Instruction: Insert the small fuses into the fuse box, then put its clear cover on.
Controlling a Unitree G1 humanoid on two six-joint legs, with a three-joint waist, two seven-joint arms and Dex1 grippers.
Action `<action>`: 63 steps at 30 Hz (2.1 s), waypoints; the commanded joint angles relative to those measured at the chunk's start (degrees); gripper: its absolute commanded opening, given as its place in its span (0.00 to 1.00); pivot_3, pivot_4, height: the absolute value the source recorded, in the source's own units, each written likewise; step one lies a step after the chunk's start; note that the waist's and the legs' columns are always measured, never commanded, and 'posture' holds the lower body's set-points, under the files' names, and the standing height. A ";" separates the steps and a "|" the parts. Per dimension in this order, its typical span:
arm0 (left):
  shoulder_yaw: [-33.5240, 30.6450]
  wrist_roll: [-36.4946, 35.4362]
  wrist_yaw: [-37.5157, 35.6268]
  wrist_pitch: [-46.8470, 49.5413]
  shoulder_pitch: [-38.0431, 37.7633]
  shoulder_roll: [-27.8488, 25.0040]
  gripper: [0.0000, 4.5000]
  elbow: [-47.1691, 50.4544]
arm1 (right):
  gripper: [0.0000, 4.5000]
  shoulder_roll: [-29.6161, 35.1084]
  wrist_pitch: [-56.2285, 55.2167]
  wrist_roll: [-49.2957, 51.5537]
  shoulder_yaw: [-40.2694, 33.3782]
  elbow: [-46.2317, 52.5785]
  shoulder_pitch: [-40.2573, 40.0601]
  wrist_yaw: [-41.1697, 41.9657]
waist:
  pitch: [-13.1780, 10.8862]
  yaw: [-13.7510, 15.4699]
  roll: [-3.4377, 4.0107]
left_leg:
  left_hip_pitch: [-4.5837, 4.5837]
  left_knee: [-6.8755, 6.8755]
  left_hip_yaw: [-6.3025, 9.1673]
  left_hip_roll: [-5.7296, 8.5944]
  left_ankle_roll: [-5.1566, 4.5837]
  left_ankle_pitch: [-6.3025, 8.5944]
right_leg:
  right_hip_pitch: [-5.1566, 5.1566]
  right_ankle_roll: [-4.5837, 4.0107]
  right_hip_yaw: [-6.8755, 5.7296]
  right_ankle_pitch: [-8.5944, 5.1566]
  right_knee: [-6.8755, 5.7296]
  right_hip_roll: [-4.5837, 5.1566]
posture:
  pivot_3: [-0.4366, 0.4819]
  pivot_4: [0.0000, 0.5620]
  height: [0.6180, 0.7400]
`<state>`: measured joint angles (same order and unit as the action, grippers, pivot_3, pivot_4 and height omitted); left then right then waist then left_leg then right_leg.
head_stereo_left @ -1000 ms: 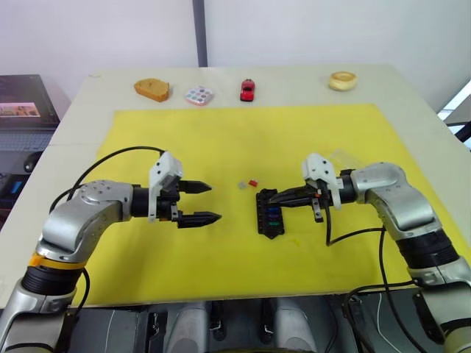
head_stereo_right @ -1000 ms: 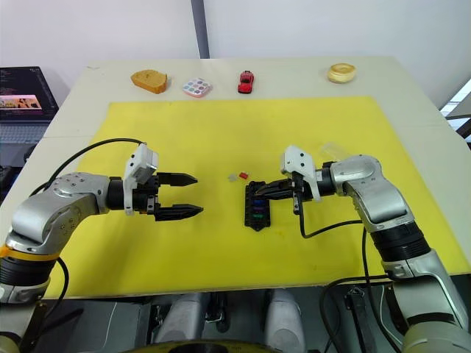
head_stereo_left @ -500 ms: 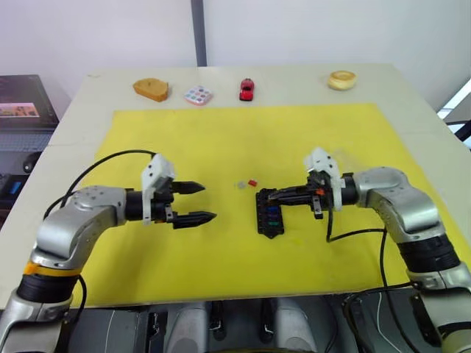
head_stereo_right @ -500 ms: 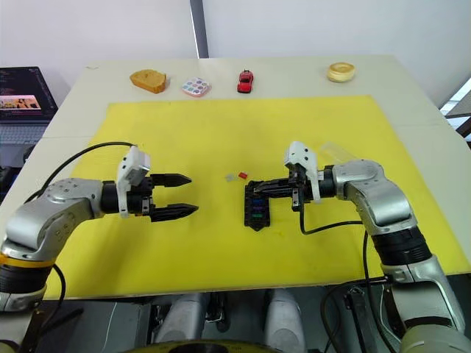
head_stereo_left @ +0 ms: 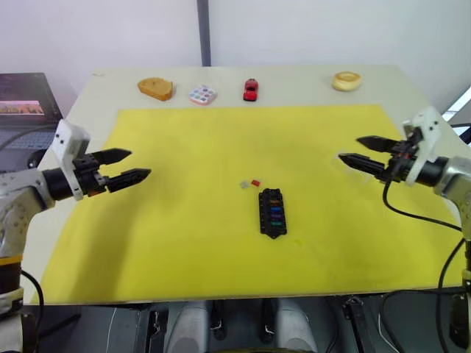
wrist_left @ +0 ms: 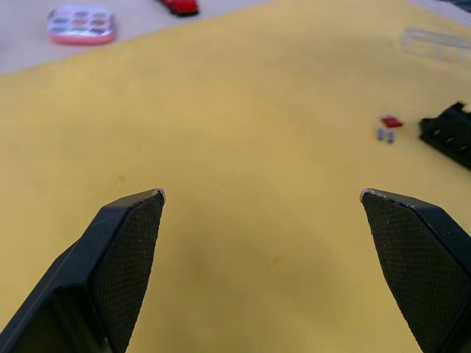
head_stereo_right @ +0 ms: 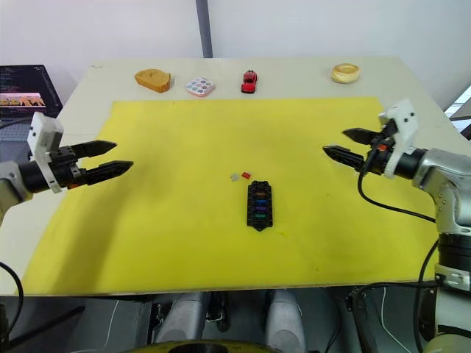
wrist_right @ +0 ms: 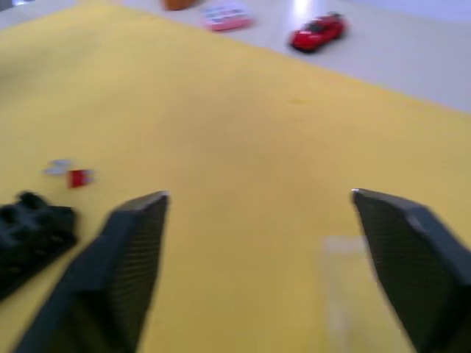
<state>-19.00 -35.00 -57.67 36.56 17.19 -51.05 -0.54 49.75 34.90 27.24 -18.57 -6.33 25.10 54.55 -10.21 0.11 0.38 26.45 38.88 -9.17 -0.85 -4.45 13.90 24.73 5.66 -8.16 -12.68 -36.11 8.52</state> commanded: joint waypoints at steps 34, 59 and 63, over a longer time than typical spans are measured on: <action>18.06 9.58 -6.83 -6.59 25.76 13.98 1.00 -22.37 | 0.99 -10.32 -6.11 -2.87 7.36 -8.02 14.80 -6.05 | 0.00 -0.82 0.01 | 0.01 0.00 -0.06 -0.03 -0.15 -0.13 | -0.09 0.11 0.03 0.04 -0.02 -0.36 | 0.48 0.27 1.00; 35.85 23.89 -26.22 -11.74 37.46 31.01 1.00 -44.01 | 0.99 -1.81 11.69 6.16 9.55 21.69 1.20 -1.19 | 0.00 -0.31 -0.02 | 0.04 0.25 0.09 -0.02 -0.33 -0.03 | -0.15 0.16 -0.09 0.01 -0.03 0.05 | 0.48 0.27 1.00; 36.34 24.15 -29.36 -7.80 38.92 32.13 1.00 -45.12 | 0.99 -2.16 12.29 6.59 9.09 22.38 0.78 -2.60 | 0.00 -0.30 -0.02 | 0.04 0.27 0.09 -0.02 -0.36 -0.02 | -0.15 0.16 -0.09 0.01 -0.03 0.05 | 0.48 0.27 1.00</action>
<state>15.15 -11.72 -84.48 26.55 56.00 -19.85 -45.16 47.17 47.42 32.86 -7.33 13.98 25.61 52.61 -10.21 -0.20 0.36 26.49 39.15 -9.08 -0.86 -4.81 13.88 24.58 5.82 -8.25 -12.67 -36.15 8.57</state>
